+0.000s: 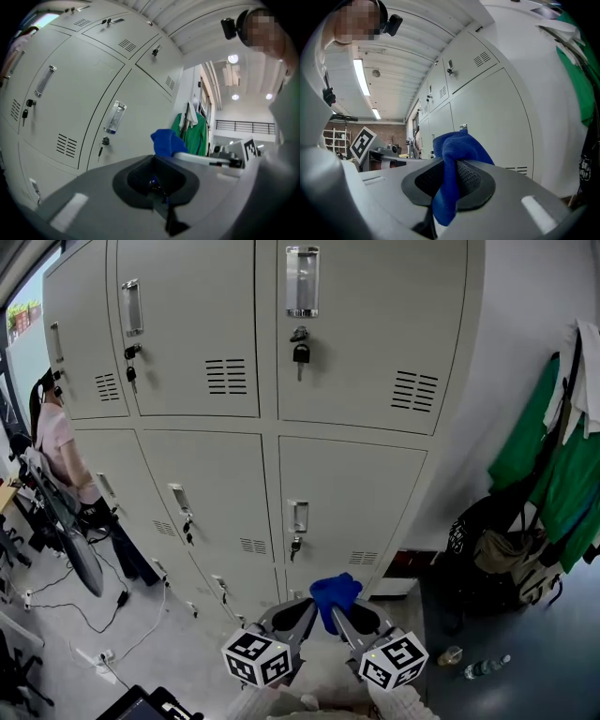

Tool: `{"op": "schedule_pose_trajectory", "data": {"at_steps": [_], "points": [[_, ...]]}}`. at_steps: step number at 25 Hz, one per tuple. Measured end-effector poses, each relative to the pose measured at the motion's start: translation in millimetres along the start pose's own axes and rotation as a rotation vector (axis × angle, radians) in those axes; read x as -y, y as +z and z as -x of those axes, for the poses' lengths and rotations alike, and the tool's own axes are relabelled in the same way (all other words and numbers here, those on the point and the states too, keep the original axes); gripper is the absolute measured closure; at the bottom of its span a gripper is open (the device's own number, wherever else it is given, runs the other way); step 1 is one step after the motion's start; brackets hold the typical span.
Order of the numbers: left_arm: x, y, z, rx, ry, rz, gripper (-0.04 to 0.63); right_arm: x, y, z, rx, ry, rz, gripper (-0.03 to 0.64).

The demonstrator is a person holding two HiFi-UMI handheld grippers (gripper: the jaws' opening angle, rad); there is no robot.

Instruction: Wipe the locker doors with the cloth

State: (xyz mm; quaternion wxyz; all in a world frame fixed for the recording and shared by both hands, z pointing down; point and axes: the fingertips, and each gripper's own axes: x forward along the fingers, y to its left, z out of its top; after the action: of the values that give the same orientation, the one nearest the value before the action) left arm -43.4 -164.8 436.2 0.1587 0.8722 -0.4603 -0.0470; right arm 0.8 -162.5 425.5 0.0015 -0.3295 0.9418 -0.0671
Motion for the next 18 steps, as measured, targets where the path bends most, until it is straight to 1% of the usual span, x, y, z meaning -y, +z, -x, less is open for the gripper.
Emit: {"op": "schedule_pose_trajectory", "data": {"at_steps": [6,13,16,18], "points": [[-13.2,15.4,-3.4,0.024,0.005,-0.014,0.589,3.0,9.6,-15.7,0.02,0.0,0.008,0.56],[-27.4,32.5,-10.3,0.032,-0.009,-0.014,0.589,3.0,33.6,-36.3,0.03,-0.006,0.062,0.56],[-33.3,49.7,-14.6,0.052,-0.018,-0.037,0.589,2.1,50.8,-51.4,0.057,0.009,0.1,0.56],[-39.0,68.0,-17.9,0.083,-0.02,-0.056,0.589,5.0,69.0,-62.5,0.087,0.013,0.131,0.56]]}}
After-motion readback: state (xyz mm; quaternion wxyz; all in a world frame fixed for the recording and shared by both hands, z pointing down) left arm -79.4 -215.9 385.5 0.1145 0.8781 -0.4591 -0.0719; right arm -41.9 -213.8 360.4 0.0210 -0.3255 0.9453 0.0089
